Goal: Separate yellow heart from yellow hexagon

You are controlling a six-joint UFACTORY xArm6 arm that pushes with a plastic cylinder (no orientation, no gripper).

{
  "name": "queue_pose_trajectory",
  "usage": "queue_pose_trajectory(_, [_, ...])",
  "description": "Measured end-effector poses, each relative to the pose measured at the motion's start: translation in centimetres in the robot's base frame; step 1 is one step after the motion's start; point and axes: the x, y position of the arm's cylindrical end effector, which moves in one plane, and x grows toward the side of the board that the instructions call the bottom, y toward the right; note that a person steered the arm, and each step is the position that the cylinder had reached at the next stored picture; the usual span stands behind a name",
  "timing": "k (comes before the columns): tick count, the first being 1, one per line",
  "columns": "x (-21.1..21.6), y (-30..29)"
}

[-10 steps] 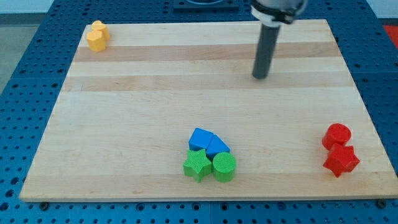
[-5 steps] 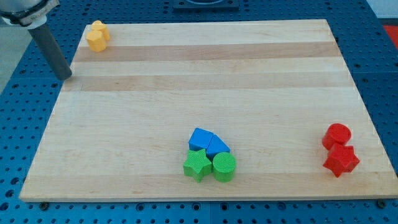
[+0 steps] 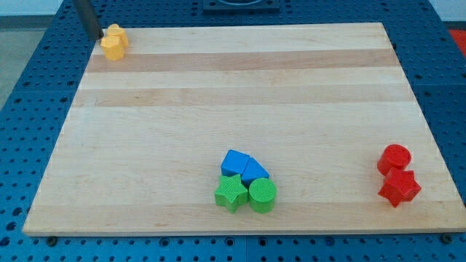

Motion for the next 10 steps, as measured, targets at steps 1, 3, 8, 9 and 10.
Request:
queue_pose_trajectory(1, [-0.7,3.8])
queue_pose_trajectory(3, [6.0,10.9])
queue_pose_trajectory(8, [11.6,21.2])
queue_pose_trajectory(9, [11.6,24.1])
queue_pose_trajectory(10, [11.1,23.0])
